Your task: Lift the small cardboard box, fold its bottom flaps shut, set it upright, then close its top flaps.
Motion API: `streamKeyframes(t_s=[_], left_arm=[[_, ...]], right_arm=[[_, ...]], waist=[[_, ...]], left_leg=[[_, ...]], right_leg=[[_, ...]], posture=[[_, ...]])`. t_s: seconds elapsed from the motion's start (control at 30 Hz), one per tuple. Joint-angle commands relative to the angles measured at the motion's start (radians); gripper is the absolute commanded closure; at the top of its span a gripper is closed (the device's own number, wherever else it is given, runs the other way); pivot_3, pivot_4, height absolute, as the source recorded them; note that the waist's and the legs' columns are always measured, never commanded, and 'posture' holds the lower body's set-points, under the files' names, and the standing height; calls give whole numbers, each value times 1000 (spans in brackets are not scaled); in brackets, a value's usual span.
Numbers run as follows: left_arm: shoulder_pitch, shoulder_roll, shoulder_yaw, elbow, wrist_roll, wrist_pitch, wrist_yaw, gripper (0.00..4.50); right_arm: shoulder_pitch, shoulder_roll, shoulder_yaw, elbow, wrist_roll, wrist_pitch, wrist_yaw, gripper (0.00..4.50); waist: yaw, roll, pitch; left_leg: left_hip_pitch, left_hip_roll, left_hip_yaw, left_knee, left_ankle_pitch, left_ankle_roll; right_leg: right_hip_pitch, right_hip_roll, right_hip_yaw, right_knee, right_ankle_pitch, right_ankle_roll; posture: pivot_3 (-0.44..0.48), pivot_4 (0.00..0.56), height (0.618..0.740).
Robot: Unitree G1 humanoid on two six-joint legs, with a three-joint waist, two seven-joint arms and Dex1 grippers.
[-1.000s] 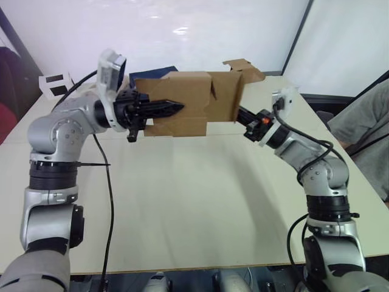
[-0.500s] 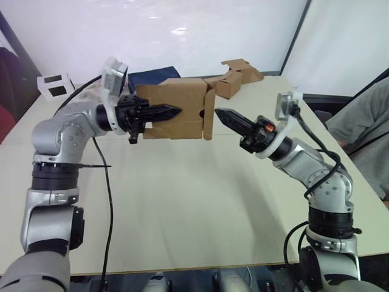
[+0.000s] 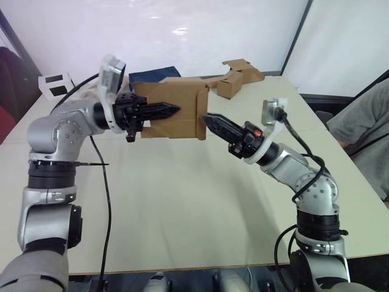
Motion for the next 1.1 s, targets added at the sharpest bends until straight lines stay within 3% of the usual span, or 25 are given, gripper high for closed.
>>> streamKeyframes(t_s=[0.03, 0.37, 1.1], left_arm=[[-33, 15, 36, -21, -29, 6, -6, 4500], [-36, 13, 36, -25, -45, 15, -3, 4500], [-28, 15, 29, -32, -53, 15, -6, 4500]], right_arm=[[8, 8, -6, -11, -1, -24, 1, 2611], [15, -5, -13, 12, -33, -50, 3, 2611], [10, 35, -46, 12, 96, -39, -60, 2611]], waist=[[0, 0, 0], [0, 0, 0], [-1, 0, 0]], left_leg=[[0, 0, 0, 0, 0, 0], [0, 0, 0, 0, 0, 0], [0, 0, 0, 0, 0, 0]], right_leg=[[0, 0, 0, 0, 0, 0], [0, 0, 0, 0, 0, 0], [0, 0, 0, 0, 0, 0]], posture=[[0, 150, 740], [0, 150, 740], [0, 150, 740]])
